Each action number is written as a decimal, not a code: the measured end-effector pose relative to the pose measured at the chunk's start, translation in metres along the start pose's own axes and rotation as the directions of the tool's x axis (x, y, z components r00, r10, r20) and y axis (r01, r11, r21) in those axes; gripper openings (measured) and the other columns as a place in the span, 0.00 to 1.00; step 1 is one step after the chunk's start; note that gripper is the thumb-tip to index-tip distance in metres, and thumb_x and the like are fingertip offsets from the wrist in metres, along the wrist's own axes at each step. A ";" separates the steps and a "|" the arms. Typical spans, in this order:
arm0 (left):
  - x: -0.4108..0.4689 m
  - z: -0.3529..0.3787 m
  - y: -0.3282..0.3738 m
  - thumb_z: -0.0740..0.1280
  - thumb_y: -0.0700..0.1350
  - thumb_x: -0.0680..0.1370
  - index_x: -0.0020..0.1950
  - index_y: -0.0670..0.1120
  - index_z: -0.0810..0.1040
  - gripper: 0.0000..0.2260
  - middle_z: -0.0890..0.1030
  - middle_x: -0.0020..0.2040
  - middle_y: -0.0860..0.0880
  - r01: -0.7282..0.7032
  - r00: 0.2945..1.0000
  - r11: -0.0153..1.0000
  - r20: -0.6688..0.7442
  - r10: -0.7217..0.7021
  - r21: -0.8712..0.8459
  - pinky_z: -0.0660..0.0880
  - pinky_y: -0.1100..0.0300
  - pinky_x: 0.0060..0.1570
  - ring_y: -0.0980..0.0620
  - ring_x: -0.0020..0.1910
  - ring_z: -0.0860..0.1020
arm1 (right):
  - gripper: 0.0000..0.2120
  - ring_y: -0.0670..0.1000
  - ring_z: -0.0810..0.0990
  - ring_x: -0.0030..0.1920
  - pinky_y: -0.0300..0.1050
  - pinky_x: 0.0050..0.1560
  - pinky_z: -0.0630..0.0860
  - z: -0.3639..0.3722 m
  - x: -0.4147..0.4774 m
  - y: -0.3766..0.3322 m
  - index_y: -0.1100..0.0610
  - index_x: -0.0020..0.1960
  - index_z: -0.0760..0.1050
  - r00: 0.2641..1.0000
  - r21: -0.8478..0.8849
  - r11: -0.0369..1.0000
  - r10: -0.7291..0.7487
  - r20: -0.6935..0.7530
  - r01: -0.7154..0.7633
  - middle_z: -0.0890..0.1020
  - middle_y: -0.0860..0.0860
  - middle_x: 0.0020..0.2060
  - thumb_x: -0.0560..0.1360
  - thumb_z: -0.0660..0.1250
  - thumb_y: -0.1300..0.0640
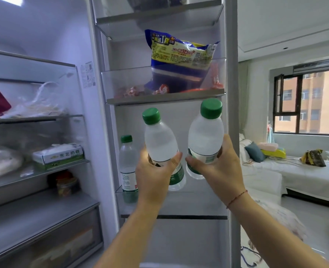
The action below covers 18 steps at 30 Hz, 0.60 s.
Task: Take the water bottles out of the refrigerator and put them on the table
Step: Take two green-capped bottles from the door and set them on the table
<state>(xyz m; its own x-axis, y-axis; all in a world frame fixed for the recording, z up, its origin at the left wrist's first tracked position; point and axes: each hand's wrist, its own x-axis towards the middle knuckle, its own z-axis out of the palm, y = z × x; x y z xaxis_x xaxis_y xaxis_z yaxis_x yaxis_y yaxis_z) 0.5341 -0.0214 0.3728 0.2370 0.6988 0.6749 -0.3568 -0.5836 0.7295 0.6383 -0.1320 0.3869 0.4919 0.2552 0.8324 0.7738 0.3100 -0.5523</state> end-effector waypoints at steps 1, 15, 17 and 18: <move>-0.002 -0.007 0.004 0.79 0.51 0.64 0.55 0.54 0.75 0.22 0.83 0.46 0.58 0.000 1.000 1.000 -0.028 0.000 0.002 0.78 0.69 0.40 0.61 0.46 0.82 | 0.30 0.37 0.78 0.47 0.28 0.42 0.74 0.002 0.000 -0.006 0.49 0.57 0.69 1.000 0.050 0.999 -0.009 0.025 0.008 0.79 0.35 0.46 0.60 0.80 0.53; -0.115 -0.131 0.052 0.79 0.49 0.64 0.51 0.54 0.77 0.19 0.84 0.46 0.54 0.292 0.868 0.927 -0.471 -0.155 0.233 0.79 0.58 0.44 0.55 0.46 0.83 | 0.26 0.45 0.83 0.46 0.39 0.43 0.79 0.044 -0.088 -0.053 0.48 0.54 0.73 0.772 0.425 0.811 0.050 0.634 -0.401 0.83 0.47 0.46 0.60 0.79 0.59; -0.146 -0.150 0.062 0.79 0.49 0.64 0.50 0.54 0.77 0.18 0.84 0.46 0.53 0.353 0.823 0.904 -0.540 -0.177 0.241 0.79 0.56 0.44 0.53 0.47 0.83 | 0.27 0.46 0.83 0.46 0.39 0.44 0.79 0.049 -0.113 -0.060 0.48 0.54 0.73 0.709 0.412 0.795 0.031 0.705 -0.445 0.83 0.47 0.47 0.60 0.80 0.59; -0.162 -0.159 0.068 0.79 0.49 0.64 0.49 0.54 0.77 0.18 0.84 0.47 0.53 0.379 0.799 0.893 -0.573 -0.184 0.242 0.80 0.55 0.45 0.52 0.47 0.83 | 0.26 0.45 0.83 0.45 0.38 0.43 0.79 0.051 -0.127 -0.065 0.47 0.54 0.73 0.676 0.405 0.789 0.018 0.736 -0.462 0.83 0.47 0.46 0.60 0.80 0.58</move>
<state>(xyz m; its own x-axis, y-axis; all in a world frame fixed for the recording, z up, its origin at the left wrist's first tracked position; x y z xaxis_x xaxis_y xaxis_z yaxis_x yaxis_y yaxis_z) 0.3282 -0.1086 0.2950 -0.2625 0.9026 0.3412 -0.0099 -0.3561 0.9344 0.5050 -0.1375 0.3150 0.0530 0.8527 0.5197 0.2212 0.4975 -0.8388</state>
